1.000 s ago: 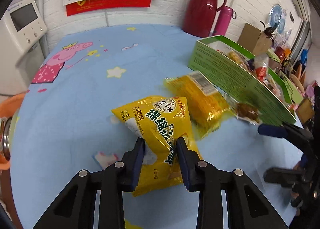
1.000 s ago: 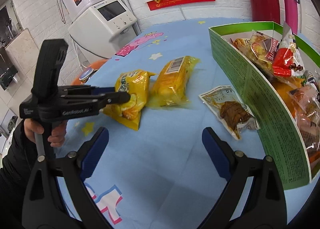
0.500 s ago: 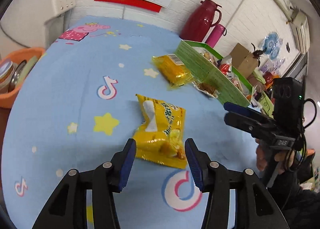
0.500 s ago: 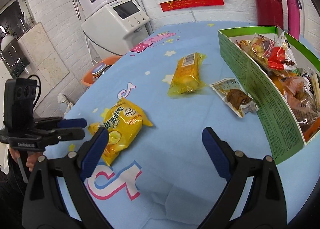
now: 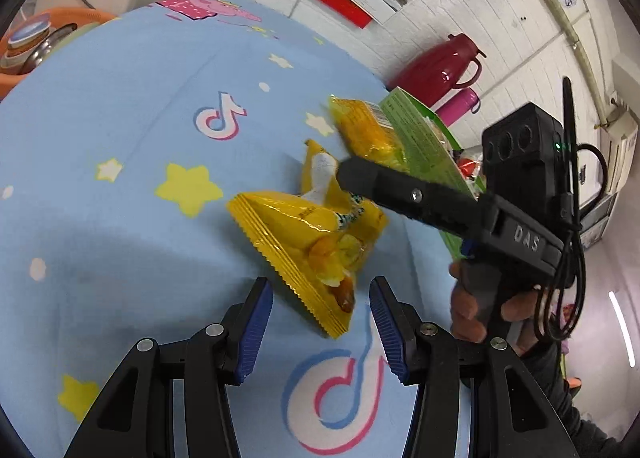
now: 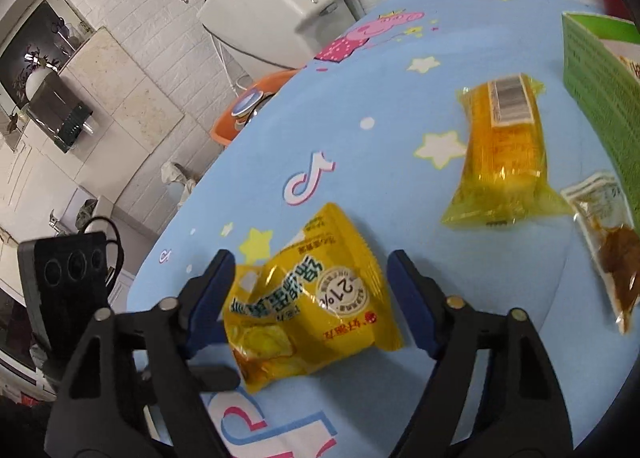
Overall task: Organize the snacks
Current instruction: 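Grasp the yellow green-print bag with both grippers and lift, then lower the yellow bag into the green box and open both grippers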
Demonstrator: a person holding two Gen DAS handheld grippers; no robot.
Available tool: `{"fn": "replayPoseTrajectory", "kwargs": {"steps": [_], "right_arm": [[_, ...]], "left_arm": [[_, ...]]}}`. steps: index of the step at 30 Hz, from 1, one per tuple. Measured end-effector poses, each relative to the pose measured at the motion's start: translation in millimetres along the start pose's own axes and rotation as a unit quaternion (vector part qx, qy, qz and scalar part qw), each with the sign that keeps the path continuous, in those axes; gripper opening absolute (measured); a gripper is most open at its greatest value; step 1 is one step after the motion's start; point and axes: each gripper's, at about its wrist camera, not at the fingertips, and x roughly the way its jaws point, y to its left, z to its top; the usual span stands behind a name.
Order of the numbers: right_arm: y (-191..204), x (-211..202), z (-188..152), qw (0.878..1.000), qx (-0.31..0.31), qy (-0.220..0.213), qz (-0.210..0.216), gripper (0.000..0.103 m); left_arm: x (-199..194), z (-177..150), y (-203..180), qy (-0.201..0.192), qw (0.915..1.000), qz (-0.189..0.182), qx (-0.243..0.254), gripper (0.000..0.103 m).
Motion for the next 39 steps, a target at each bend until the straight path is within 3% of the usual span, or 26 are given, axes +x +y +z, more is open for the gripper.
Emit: {"fn": "replayPoseTrajectory", "kwargs": {"steps": [5,15,21,23,26,30,39], "right_arm": [[-6.1,-8.7,-24.4,0.999,0.023,-0.003,0.039,0.067],[-12.1,-12.3,-25.9,0.997,0.028,-0.012,0.067,0.069],[-4.2,-8.8,-26.0,0.997,-0.001,-0.007,0.074,0.081],[0.2,-7.9,-26.5,0.998,-0.017,-0.003,0.065,0.081],[9.1,-5.9,-28.8,1.0,-0.016,-0.006,0.024,0.061],[12.1,-38.1,-35.1,0.998,-0.004,-0.062,0.029,0.046],[13.5,-173.1,-32.9,0.976,-0.007,-0.217,-0.032,0.045]], "left_arm": [[-3.1,10.0,14.6,-0.005,0.9999,-0.009,-0.01,0.049],[-1.7,4.1,7.3,-0.001,0.9999,-0.006,0.012,0.051],[-0.1,4.7,4.2,-0.004,0.9999,0.003,0.015,0.051],[1.7,4.6,2.1,-0.01,0.9997,0.008,0.02,0.051],[10.4,7.4,-7.8,-0.007,0.9987,0.027,0.042,0.034],[-2.2,12.5,-22.3,-0.013,0.9992,0.001,0.039,0.033],[-13.4,49.0,-140.5,-0.042,0.9835,-0.06,0.165,0.034]]}}
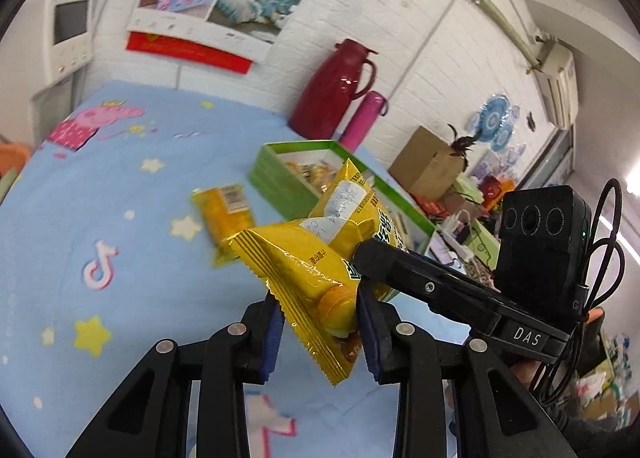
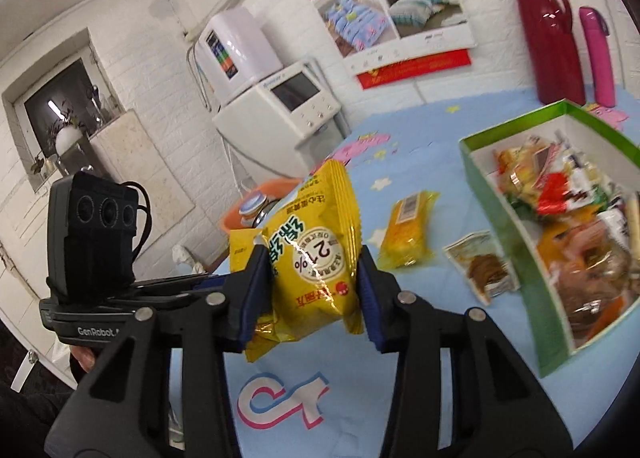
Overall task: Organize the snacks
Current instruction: 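Lower the yellow bag into the green box and open both grippers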
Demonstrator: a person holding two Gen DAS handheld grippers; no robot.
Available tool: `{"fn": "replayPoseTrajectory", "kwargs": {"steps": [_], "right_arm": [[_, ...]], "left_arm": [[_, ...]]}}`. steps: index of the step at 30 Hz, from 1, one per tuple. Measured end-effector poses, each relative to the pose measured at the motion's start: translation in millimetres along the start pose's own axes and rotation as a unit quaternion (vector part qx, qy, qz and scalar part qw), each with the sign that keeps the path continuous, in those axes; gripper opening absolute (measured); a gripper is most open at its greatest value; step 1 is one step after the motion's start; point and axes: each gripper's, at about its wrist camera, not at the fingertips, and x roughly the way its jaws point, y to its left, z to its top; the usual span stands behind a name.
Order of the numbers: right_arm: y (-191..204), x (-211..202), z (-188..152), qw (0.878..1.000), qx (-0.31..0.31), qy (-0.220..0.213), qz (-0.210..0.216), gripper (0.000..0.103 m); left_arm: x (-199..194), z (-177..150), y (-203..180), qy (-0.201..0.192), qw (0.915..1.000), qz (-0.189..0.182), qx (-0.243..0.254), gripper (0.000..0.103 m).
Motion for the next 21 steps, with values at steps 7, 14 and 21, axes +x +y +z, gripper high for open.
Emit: {"fn": "replayPoseTrajectory", "kwargs": {"steps": [7,14,21], "right_arm": [[-37.0,-70.0,27.8,0.995,0.009,-0.067,-0.078,0.046],[-101.7,-99.2,43.6,0.986,0.057,-0.094,-0.128,0.046],[-159.0,-86.7,53.0,0.981,0.103,-0.08,-0.142,0.046]], "left_arm": [[55.8,47.9,-75.5,0.012,0.9962,-0.045,0.074,0.034],[131.8,78.8,-119.5,0.049,0.9918,-0.059,0.102,0.035],[192.5,93.4,-120.2,0.076,0.9913,-0.032,0.103,0.035]]}}
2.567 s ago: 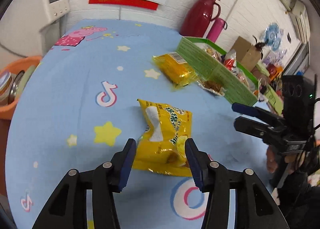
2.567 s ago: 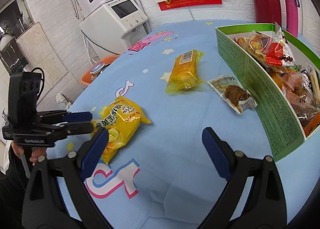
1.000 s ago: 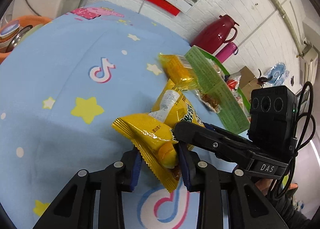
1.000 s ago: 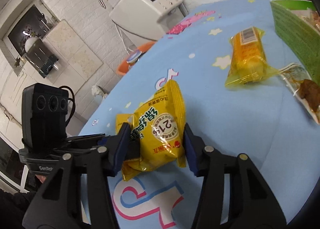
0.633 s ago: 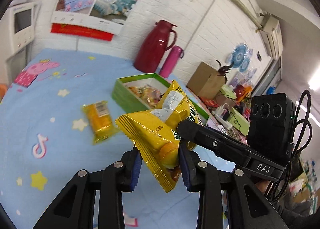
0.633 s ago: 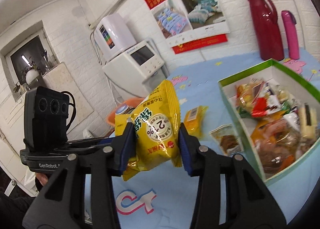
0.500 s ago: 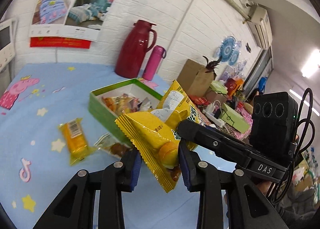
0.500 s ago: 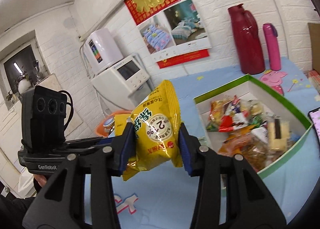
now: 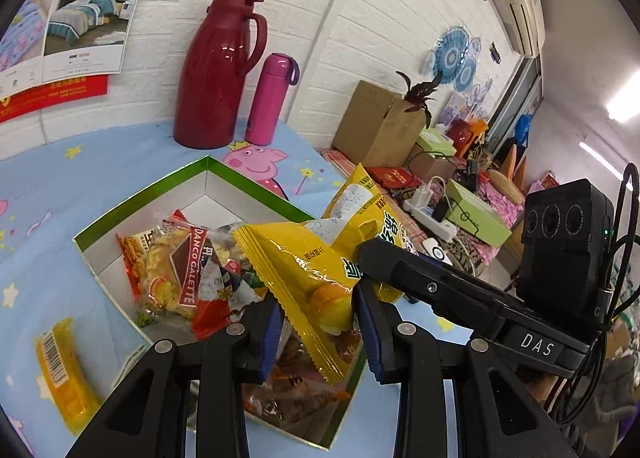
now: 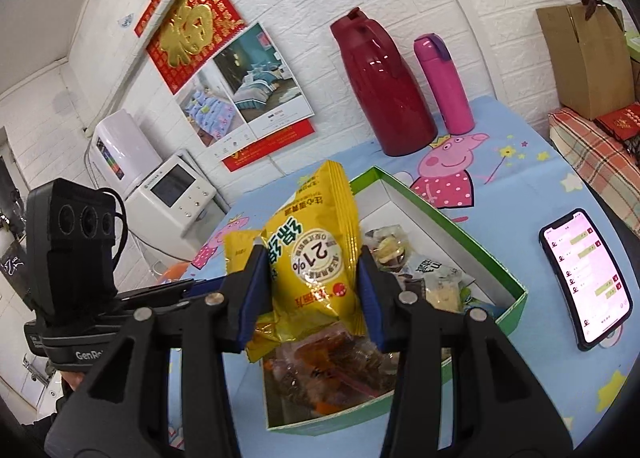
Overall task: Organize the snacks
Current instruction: 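Lower the yellow bag into the green box and open both grippers, then move both grippers toward the yellow barcode-labelled bag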
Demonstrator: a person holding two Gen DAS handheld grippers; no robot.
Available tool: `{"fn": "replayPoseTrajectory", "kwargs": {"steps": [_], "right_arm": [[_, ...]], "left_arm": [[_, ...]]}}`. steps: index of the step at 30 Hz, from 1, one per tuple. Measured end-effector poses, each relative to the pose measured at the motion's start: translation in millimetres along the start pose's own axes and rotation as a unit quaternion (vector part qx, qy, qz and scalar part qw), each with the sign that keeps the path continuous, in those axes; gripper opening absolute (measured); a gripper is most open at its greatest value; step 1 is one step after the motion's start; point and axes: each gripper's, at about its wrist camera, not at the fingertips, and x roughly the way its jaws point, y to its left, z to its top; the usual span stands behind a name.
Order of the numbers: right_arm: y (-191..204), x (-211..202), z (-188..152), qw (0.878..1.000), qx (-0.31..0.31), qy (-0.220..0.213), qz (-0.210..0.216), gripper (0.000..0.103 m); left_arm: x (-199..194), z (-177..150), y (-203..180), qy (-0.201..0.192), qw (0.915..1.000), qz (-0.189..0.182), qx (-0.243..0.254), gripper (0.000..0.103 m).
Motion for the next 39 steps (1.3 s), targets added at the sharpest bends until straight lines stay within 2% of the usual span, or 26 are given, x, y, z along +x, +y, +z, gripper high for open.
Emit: {"fn": "replayPoseTrajectory", "kwargs": {"steps": [3,4,5,6,7,9,12,15,20,26,33,39], "right_arm": [[-21.8,27.7,6.0,0.999,0.027,0.019,-0.006,0.05],[-31.2,38.5,7.4,0.999,0.043,0.028,-0.014,0.051],[-39.8,47.4,7.9,0.997,0.059,0.036,-0.025,0.059],[-49.1,53.1,7.1,0.996,0.074,0.043,-0.034,0.07],[-57.2,57.0,6.7,0.994,0.091,0.047,-0.041,0.074],[-61.0,51.2,8.1,0.995,0.095,0.034,-0.026,0.078],[-53.1,33.5,9.2,0.996,0.086,0.011,-0.028,0.088],[-44.2,20.4,8.8,0.996,0.083,0.002,-0.036,0.089],[-21.0,-1.2,4.1,0.997,0.068,-0.015,-0.032,0.091],[18.3,-32.1,-8.9,0.998,0.034,-0.039,-0.027,0.094],[61.1,-50.1,-34.6,0.999,-0.001,-0.031,-0.015,0.095],[84.8,-48.6,-59.9,1.0,-0.022,-0.014,-0.004,0.095]], "left_arm": [[22.2,7.8,15.1,0.01,0.9997,0.023,-0.007,0.038],[30.5,9.7,22.2,0.017,0.999,0.039,-0.013,0.051],[36.8,10.0,29.2,0.021,0.9985,0.046,-0.019,0.06],[40.8,10.4,34.8,0.022,0.998,0.054,-0.023,0.077],[43.2,9.0,40.4,0.021,0.9964,0.076,-0.031,0.086],[43.9,3.0,50.0,0.023,0.9937,0.099,-0.046,0.088],[42.0,-5.4,57.0,0.032,0.9938,0.09,-0.058,0.088],[31.6,-11.1,52.2,0.023,0.9944,0.089,-0.052,0.088],[4.4,-18.8,31.1,0.01,0.9936,0.11,-0.021,0.088],[-39.1,-36.3,14.9,-0.017,0.9904,0.136,-0.012,0.088],[-76.8,-65.0,9.6,-0.033,0.9861,0.162,-0.016,0.088],[-97.7,-88.6,25.9,-0.033,0.9838,0.174,-0.032,0.088]]}}
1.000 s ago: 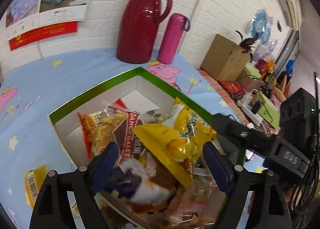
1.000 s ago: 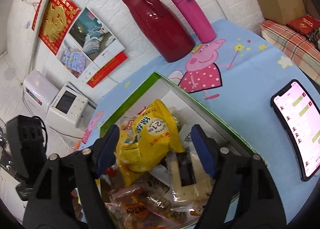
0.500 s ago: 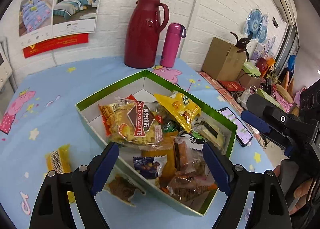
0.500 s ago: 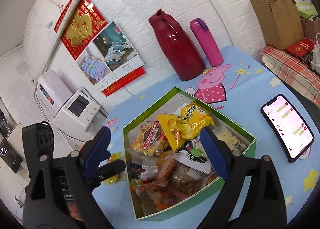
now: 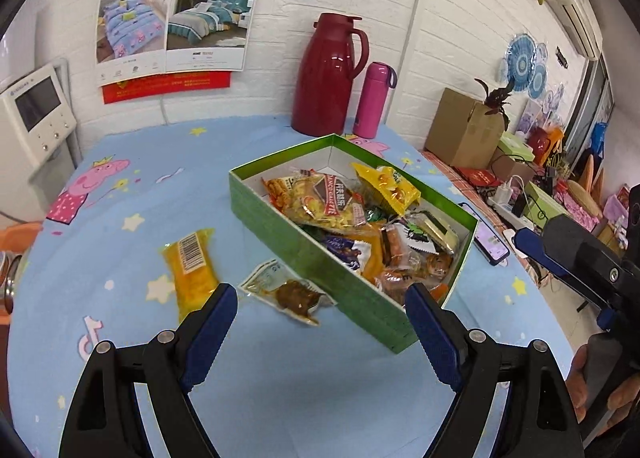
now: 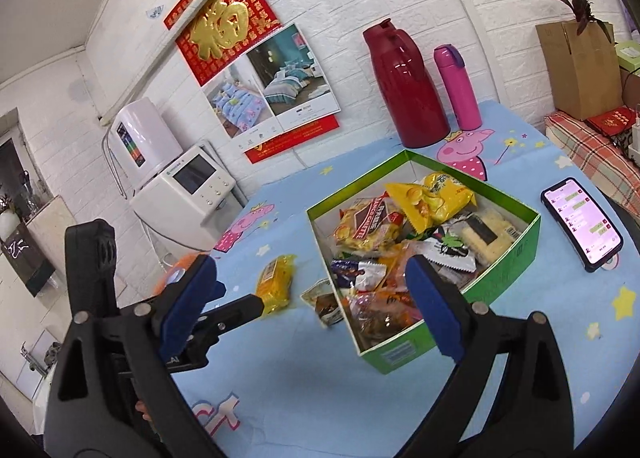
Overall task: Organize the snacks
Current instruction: 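Move both grippers toward the yellow barcode-labelled bag, then grasp the yellow barcode bag with both grippers and lift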
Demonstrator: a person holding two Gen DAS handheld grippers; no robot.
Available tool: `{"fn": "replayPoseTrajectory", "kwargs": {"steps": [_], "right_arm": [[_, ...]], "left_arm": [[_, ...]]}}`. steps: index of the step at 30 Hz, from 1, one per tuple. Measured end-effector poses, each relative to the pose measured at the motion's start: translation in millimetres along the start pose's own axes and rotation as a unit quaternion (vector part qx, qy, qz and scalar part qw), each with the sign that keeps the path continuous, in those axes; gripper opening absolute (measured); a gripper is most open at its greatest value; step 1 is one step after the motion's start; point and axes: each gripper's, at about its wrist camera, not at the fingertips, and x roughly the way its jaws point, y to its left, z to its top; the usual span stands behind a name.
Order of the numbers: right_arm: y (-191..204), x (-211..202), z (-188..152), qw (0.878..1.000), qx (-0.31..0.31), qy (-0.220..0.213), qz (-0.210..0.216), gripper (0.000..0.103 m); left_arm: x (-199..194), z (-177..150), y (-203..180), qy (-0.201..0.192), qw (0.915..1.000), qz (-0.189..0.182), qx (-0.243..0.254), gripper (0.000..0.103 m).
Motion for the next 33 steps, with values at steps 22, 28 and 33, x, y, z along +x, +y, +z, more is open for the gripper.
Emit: {"fn": "replayPoseTrajectory", "kwargs": {"steps": [22,28,33], "right_arm": [[50.4,129.7,-85.4,0.983,-0.08,0.166,-0.018,0.073],[59.7,157.2,-79.8,0.981,-0.092,0.172,-0.02,0.073],[69.2,192.9,-78.9,0.978,-0.095,0.184,-0.013,0.073]], "left_arm": [[13.9,-23.9,146.9,0.032,0.9912,0.01,-0.128,0.088],[47.7,-3.9,151.9,0.046,0.9907,-0.015,-0.127,0.087],[70.6,16.0,171.5,0.055,0.9867,-0.041,-0.147,0.087]]}}
